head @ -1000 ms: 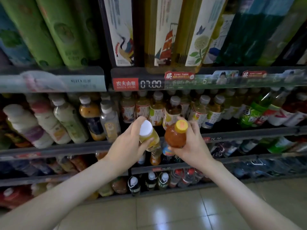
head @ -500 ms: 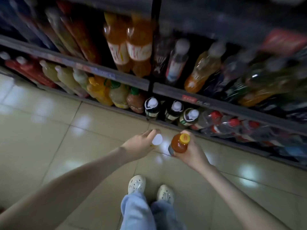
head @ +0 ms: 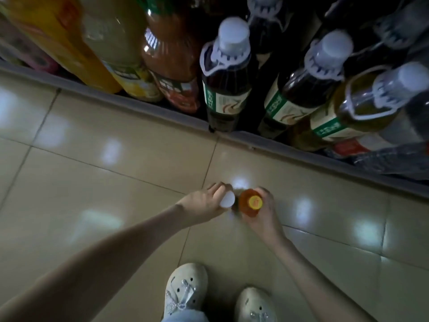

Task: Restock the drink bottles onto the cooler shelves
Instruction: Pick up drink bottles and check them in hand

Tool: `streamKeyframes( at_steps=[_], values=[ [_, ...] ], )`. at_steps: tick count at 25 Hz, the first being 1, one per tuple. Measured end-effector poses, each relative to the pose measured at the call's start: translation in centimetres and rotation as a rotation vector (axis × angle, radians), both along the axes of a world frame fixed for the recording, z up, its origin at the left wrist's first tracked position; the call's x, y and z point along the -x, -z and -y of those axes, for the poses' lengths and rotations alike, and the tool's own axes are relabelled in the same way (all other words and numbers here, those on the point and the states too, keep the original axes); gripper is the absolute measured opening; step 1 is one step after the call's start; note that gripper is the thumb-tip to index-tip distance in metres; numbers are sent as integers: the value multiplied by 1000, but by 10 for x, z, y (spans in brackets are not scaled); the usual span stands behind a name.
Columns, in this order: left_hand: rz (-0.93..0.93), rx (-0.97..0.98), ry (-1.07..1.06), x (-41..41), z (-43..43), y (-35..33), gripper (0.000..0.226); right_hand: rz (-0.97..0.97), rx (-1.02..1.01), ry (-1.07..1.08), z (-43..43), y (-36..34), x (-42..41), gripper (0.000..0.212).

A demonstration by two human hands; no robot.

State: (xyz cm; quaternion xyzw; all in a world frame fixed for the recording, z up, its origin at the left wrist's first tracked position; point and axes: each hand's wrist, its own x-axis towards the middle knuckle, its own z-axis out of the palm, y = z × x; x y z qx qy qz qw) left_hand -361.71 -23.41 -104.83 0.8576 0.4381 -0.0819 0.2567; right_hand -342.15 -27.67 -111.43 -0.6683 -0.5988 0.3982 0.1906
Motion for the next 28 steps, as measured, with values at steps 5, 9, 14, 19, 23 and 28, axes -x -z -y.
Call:
streamKeyframes(
  at_steps=[5,9,14,19,23,28],
  values=[
    [17,60,19,8,6,11,56,2,56,25,9,-5,1,73],
    [-140,219,-135,-1,20,-44,89,76,102,77,15,-78,4,85],
    [110,186,-293,-14,30,-200,65,86,82,38,13,-247,11,56],
    [225,44,-289,-14,-16,-452,58,110,-168,75,-25,-501,15,52],
    [365,-181,-167,-19,-38,-665,50,104,-378,105,-39,-715,14,55],
    [575,-501,-69,-53,-57,-848,44,144,-646,191,-52,-876,-16,51]
  ],
)
